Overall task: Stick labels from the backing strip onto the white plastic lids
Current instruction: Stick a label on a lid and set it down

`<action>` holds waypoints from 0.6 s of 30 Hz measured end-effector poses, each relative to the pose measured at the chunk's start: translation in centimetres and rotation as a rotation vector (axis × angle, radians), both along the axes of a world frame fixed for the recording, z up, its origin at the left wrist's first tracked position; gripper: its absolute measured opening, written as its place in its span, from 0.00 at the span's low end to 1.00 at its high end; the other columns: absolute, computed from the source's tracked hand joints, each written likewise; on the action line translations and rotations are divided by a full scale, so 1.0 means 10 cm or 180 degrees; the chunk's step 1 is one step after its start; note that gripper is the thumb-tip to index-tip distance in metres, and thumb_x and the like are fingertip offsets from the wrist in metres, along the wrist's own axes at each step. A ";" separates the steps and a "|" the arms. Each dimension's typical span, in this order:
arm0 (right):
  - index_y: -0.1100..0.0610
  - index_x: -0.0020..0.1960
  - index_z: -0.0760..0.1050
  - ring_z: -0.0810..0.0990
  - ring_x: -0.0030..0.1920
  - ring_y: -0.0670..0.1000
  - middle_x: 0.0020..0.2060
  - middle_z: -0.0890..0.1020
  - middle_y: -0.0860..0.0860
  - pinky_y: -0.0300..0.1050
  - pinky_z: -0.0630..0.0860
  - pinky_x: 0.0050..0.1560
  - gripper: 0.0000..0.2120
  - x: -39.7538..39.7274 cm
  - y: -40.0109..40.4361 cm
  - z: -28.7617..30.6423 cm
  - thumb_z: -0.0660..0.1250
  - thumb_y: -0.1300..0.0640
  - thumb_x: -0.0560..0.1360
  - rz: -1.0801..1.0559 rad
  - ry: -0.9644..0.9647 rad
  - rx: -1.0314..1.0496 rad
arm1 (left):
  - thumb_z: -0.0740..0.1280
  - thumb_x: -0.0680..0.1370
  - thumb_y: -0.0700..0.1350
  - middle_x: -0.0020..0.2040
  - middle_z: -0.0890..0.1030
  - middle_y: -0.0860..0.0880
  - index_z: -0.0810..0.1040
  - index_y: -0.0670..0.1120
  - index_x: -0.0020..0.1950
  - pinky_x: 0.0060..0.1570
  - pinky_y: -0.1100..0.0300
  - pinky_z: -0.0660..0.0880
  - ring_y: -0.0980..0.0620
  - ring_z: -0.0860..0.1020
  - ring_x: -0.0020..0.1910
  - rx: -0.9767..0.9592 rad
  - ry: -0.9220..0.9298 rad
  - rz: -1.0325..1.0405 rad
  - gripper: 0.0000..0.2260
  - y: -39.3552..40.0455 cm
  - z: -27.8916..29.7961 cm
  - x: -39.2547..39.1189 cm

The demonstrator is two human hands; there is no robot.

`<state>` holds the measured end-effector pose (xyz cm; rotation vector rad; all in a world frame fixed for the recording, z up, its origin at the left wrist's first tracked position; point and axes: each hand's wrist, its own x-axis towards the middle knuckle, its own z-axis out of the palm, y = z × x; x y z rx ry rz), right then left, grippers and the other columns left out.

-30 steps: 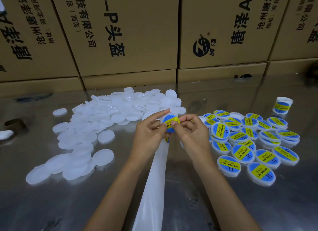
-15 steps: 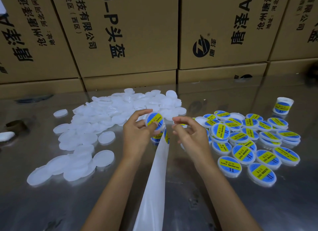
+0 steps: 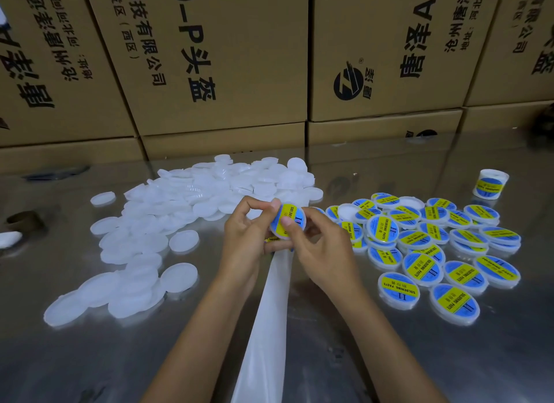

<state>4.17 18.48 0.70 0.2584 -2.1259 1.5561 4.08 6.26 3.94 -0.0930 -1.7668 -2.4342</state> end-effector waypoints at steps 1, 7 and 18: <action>0.48 0.49 0.80 0.81 0.38 0.47 0.36 0.83 0.46 0.48 0.78 0.40 0.07 0.00 0.01 0.00 0.67 0.45 0.78 0.0011 -0.0002 -0.0100 | 0.70 0.80 0.45 0.44 0.85 0.42 0.76 0.47 0.42 0.37 0.52 0.83 0.41 0.86 0.41 -0.0017 -0.0004 -0.0065 0.08 0.00 0.00 0.00; 0.53 0.48 0.82 0.81 0.34 0.52 0.30 0.81 0.49 0.54 0.79 0.41 0.13 -0.02 0.09 0.02 0.61 0.50 0.83 -0.0167 -0.0029 -0.0303 | 0.69 0.80 0.42 0.45 0.86 0.44 0.80 0.49 0.60 0.41 0.55 0.83 0.45 0.85 0.44 -0.0530 0.0171 -0.0512 0.09 -0.05 0.01 0.00; 0.48 0.42 0.75 0.75 0.36 0.42 0.32 0.77 0.43 0.38 0.69 0.39 0.13 -0.04 0.06 0.04 0.58 0.54 0.84 -0.0165 -0.0195 -0.0396 | 0.75 0.73 0.35 0.47 0.85 0.45 0.82 0.46 0.57 0.36 0.61 0.79 0.51 0.83 0.37 -0.1371 0.0244 -0.0352 0.14 -0.17 0.05 -0.02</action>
